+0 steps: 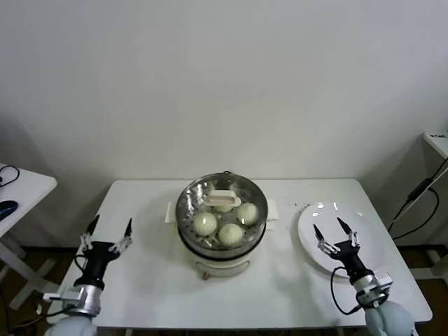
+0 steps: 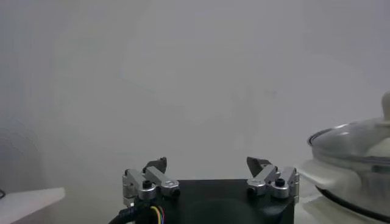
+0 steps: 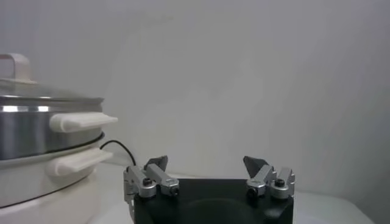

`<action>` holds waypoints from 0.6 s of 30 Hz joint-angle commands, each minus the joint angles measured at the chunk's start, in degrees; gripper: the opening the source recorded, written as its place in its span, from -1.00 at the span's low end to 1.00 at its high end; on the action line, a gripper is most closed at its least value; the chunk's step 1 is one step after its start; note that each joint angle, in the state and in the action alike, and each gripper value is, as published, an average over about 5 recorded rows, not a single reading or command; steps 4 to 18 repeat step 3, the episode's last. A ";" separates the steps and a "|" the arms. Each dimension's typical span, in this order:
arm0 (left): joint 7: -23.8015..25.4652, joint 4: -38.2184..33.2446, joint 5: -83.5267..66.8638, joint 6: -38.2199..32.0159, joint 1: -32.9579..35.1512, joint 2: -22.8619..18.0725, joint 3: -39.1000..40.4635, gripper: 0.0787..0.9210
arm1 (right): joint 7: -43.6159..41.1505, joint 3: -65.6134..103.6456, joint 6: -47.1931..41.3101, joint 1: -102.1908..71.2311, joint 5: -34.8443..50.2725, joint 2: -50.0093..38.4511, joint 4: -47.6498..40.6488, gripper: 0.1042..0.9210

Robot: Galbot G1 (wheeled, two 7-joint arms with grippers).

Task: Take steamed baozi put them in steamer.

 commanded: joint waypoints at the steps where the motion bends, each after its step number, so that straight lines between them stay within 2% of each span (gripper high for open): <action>1: -0.25 1.79 -1.92 -0.81 1.16 -0.58 -1.34 0.77 | 0.21 0.13 0.27 -0.26 0.25 -0.03 0.37 0.76; 18: -0.28 1.73 -1.78 -0.70 1.30 -0.61 -1.29 0.77 | 0.24 0.17 0.29 -0.31 0.27 -0.05 0.41 0.76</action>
